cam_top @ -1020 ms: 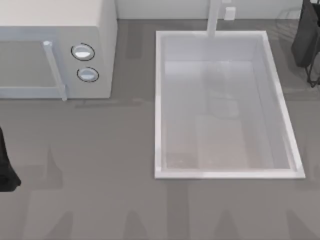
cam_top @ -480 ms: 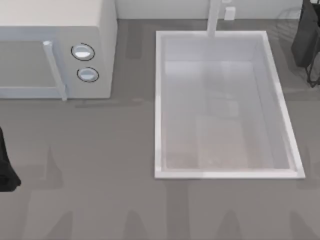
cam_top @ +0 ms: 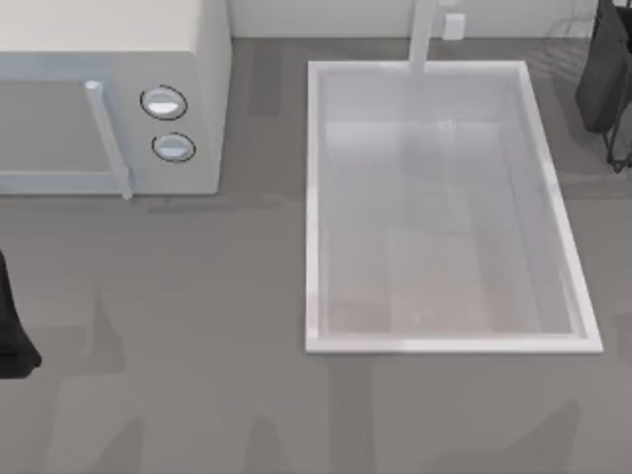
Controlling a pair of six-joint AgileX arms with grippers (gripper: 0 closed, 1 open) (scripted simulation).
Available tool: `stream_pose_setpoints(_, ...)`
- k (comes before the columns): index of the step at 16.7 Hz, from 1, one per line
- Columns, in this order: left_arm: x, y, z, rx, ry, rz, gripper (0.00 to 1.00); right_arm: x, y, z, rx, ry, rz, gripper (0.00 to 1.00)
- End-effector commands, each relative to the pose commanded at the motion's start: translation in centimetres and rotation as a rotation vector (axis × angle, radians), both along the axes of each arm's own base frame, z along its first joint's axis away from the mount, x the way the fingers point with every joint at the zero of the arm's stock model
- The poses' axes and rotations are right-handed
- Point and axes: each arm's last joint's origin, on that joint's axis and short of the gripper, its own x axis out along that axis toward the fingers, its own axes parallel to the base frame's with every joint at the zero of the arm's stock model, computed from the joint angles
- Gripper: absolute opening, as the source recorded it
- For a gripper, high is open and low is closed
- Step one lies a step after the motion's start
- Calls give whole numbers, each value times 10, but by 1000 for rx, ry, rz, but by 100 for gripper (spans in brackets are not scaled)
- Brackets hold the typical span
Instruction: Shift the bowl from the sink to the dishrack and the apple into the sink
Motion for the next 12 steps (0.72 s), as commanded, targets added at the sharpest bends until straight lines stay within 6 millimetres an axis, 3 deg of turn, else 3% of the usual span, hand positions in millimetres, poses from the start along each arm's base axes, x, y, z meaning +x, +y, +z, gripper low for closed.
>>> stream_pose_setpoints(6, 0, 0, 0, 0, 0, 0, 100, 50, -38, -1, 74, 588, -20, 100)
stream_pose_setpoints(12, 0, 0, 0, 0, 0, 0, 100, 80, -68, -5, 171, 835, -3, 100)
